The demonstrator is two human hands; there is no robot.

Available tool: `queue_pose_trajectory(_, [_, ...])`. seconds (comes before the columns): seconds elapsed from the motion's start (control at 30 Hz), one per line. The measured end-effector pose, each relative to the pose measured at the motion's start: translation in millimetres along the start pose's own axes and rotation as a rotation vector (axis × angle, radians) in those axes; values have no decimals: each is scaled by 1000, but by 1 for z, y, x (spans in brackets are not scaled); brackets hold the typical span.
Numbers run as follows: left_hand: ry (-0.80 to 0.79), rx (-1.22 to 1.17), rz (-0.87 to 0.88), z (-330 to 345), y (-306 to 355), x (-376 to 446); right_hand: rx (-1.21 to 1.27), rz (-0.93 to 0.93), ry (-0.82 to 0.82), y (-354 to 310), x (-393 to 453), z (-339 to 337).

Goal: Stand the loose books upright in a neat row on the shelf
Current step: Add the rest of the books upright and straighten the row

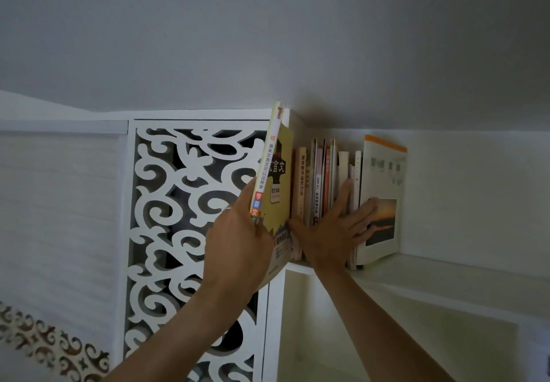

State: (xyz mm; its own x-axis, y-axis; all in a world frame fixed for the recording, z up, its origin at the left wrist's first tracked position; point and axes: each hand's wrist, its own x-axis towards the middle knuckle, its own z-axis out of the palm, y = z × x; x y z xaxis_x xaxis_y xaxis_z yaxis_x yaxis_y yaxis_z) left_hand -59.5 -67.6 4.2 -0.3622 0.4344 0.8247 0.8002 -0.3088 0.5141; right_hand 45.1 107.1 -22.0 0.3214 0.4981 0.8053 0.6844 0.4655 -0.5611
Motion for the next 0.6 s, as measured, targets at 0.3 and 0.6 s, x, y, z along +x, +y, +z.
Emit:
queue_pose_trajectory(0.3, [-55,91,2,47,-6,14,-3,-39,5,14,8,-3])
queue_pose_trajectory(0.6, [43,-150,59,134,-25,30,-8,-132,-31,41,23,-25])
